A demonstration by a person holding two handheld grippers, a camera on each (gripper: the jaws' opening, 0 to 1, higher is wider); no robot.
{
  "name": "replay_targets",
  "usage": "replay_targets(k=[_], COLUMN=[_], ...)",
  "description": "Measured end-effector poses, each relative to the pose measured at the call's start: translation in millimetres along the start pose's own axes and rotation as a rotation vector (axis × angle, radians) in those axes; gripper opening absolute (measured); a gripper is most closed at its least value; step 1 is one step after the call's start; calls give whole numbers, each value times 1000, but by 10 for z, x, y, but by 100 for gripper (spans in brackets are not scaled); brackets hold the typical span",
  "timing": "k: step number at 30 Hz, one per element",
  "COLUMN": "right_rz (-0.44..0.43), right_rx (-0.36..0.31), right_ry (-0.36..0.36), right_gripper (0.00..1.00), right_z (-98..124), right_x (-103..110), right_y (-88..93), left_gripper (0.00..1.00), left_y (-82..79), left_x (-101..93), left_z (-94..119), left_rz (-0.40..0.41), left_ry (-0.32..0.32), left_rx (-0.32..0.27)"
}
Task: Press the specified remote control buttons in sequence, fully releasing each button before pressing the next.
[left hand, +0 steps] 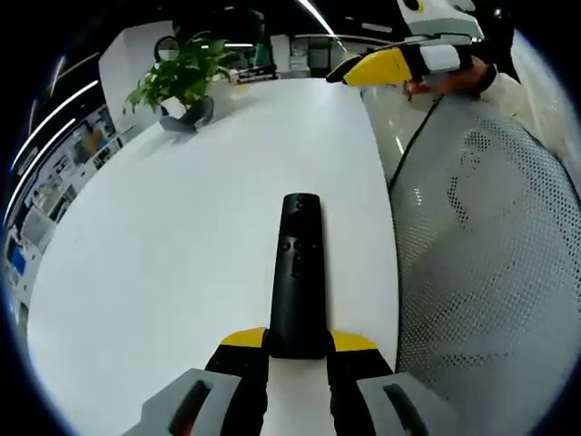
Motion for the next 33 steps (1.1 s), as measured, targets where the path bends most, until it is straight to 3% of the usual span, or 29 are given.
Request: replay_targets(k=[7,10,15,24,33], right_rz=[26,98,98,96,108], right_rx=[-12,-68,-32,-19,5], right_ry=[3,-9,-21,8,1], right_gripper=[62,66,68,86,84], right_z=[-47,-24,-48,-64,-77], right_x=[37,97,101,76,87], right_y=[34,-2,36,56,89], left_gripper=[23,23,23,23,23], left_y=[-2,-14,-33,-110,-102], left_x=[226,297,480,812,1090], left_z=[74,88,127,216,238], left_rz=[-10,-20,-36,-65,-83], left_ry=[-14,-13,-5,-7,-14], left_rx=[34,43,73,96,116])
Point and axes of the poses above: the point that each gripper's makers call its tool centre point, and the gripper's own axes: z roughly backward along the fingers, x roughly to its left, y roughly out of its underside, the point moved 7 cm from there along z, roughly backward along the fingers, and after that the axes turned 14 degrees about y, right-handed, at the moved point
